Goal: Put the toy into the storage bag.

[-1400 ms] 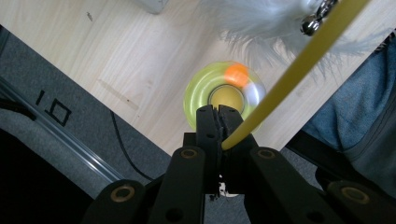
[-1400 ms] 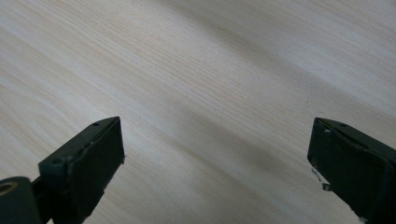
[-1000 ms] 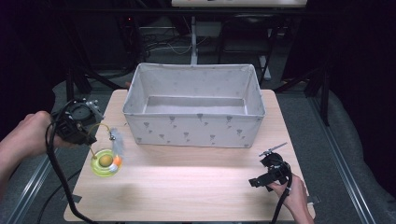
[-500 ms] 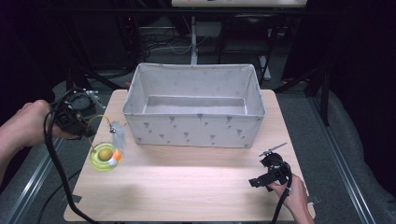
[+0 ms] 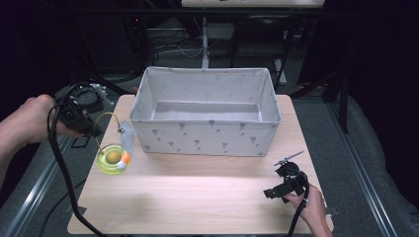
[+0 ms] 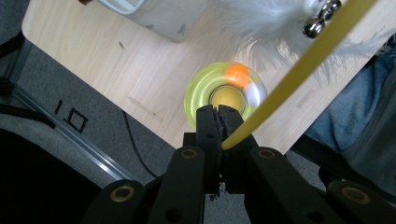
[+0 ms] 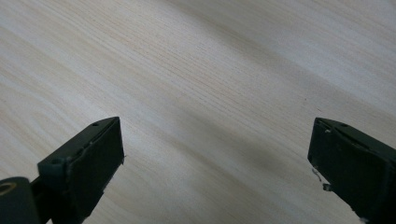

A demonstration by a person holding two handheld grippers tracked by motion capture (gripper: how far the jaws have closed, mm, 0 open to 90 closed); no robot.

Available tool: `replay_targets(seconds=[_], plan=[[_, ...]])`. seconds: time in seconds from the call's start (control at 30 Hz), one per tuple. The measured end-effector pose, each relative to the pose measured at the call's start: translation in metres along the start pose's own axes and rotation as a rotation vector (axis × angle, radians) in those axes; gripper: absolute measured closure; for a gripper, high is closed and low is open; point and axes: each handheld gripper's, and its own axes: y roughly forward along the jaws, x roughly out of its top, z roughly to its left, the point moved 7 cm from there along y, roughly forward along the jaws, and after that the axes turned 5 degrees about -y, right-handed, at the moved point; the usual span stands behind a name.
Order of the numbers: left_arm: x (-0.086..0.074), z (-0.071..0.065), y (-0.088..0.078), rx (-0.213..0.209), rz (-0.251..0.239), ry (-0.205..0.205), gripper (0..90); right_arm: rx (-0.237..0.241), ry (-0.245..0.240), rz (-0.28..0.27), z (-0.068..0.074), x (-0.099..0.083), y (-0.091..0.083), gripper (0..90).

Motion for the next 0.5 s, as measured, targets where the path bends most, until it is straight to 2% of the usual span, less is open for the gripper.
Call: replay_targets(seconds=[0.3, 0.43, 0.47, 0.5], plan=[[0.0063, 0.0033, -0.0042, -0.006, 0.01, -0.006, 87.6, 0.003, -0.002, 0.003, 0.0006, -0.0002, 0.0003, 3.3], [0.0086, 0.0056, -0.0072, -0.003, 0.001, -0.01, 87.6, 0.013, -0.002, -0.003, 0.0016, 0.0002, 0.0009, 3.4], [0.0094, 0.0063, -0.0086, -0.004, -0.004, -0.013, 87.6, 0.007, -0.013, 0.011, 0.0004, -0.0007, 0.0003, 3.4], [0.0101, 0.007, -0.0093, -0.004, -0.007, -0.013, 87.6, 0.017, -0.004, 0.0, 0.0018, 0.0, 0.0013, 3.4]])
